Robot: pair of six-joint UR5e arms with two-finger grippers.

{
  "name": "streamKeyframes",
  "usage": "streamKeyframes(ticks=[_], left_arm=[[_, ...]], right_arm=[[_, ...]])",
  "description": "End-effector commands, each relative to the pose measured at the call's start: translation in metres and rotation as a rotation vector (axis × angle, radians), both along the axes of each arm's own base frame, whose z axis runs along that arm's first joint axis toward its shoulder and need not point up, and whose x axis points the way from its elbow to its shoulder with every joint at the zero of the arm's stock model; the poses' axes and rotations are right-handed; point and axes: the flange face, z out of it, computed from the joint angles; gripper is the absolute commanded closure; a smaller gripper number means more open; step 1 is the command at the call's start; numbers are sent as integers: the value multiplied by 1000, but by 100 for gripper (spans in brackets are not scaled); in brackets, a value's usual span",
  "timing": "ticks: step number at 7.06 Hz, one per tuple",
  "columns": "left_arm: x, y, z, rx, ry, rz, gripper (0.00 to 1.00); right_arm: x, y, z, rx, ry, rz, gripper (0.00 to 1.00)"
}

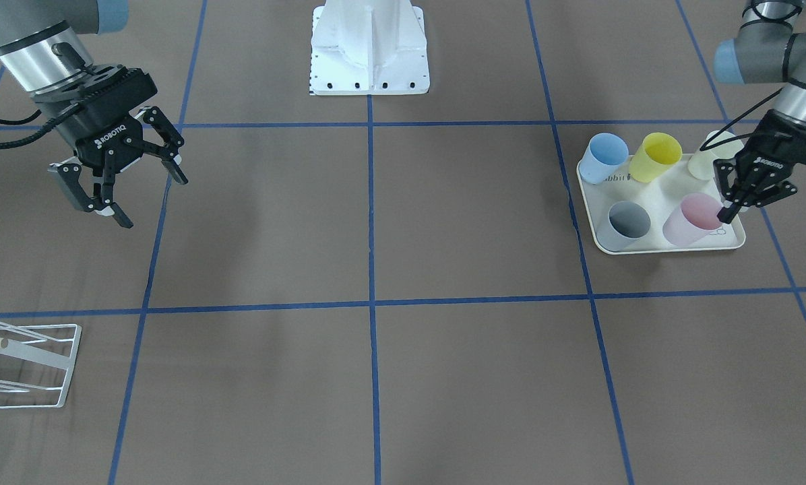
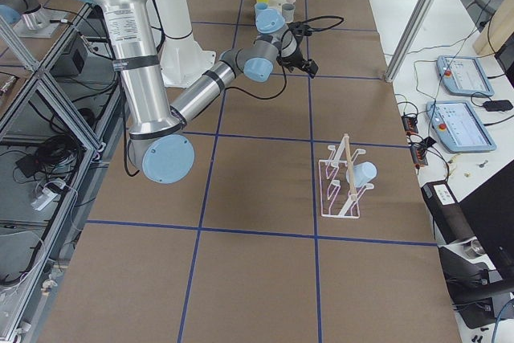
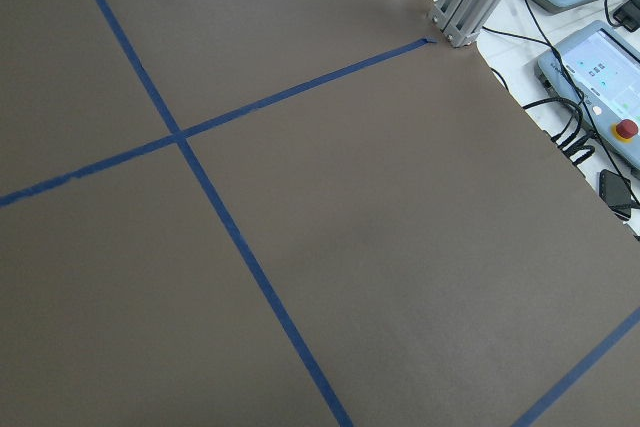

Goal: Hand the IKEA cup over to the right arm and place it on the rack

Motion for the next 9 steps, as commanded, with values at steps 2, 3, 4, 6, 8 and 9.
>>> streamKeyframes(ticks=[2, 3, 4, 6, 8, 9], left_arm=[[-43, 22, -183, -142, 187, -60, 100], [-37, 31, -225, -205, 314, -54, 100], [-14, 36, -274, -253, 432, 19, 100], [57, 44, -349, -354, 604, 72, 100], [126, 62, -388, -413, 695, 94, 100], [155, 72, -394, -422, 703, 113, 100]], right_arm=[[-52, 7, -22, 96, -96, -78, 1], [-67, 14, -27, 100, -149, -93, 1], [-88, 26, -32, 117, -224, -122, 1], [-134, 52, -57, 116, -355, -184, 1], [-151, 68, -81, 143, -415, -183, 2], [-154, 77, -89, 179, -463, -179, 2]])
